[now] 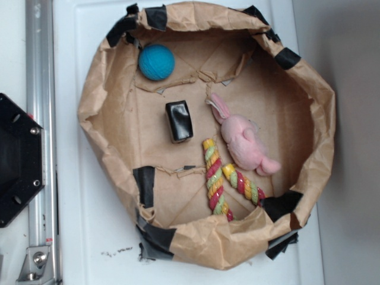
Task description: Grab the black box.
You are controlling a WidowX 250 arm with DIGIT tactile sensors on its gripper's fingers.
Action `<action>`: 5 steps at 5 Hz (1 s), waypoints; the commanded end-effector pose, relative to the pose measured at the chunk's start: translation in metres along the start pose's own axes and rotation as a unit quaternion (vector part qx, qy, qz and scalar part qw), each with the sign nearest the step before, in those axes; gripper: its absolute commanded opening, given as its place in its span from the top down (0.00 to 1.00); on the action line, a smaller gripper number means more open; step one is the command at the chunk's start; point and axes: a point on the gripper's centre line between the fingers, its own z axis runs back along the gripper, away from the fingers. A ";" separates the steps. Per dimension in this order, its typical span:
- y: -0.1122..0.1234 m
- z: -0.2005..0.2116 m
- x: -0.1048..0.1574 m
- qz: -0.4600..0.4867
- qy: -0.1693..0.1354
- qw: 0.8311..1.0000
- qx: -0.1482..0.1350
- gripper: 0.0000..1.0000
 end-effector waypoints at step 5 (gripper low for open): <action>0.039 -0.142 0.132 -0.347 0.133 0.927 0.051 0.00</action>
